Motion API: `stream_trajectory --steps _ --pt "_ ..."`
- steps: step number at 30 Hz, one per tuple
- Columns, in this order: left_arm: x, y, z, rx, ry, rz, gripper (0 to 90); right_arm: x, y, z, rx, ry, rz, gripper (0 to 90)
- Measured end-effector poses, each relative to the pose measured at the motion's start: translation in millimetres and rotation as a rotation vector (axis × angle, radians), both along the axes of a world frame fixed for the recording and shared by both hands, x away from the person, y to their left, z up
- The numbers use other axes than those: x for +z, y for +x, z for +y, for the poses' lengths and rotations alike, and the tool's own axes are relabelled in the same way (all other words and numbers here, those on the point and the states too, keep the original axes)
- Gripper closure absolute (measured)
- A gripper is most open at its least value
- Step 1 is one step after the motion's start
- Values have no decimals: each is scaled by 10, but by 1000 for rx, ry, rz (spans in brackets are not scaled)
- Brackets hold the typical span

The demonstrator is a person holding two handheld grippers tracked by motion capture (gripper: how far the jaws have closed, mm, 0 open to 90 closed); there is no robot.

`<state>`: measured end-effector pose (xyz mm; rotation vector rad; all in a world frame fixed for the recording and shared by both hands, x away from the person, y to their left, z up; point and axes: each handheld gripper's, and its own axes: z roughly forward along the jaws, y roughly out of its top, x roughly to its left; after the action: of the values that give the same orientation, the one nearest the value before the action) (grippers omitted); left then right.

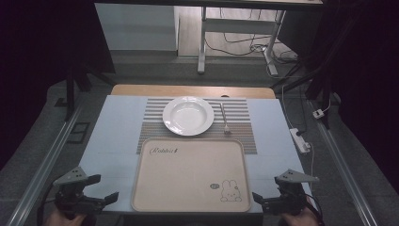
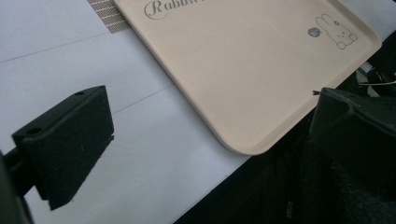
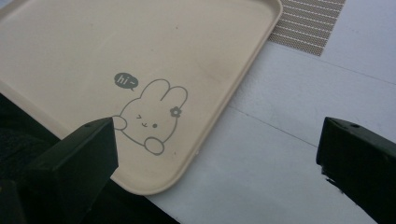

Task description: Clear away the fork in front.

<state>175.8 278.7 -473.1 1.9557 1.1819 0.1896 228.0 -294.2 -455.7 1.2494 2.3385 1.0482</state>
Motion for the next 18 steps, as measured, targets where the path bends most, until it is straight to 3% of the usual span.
stream_trajectory --steps 18 --pt "-8 23 -42 -5 42 22 10 -8 14 21 21 -12 17 0"
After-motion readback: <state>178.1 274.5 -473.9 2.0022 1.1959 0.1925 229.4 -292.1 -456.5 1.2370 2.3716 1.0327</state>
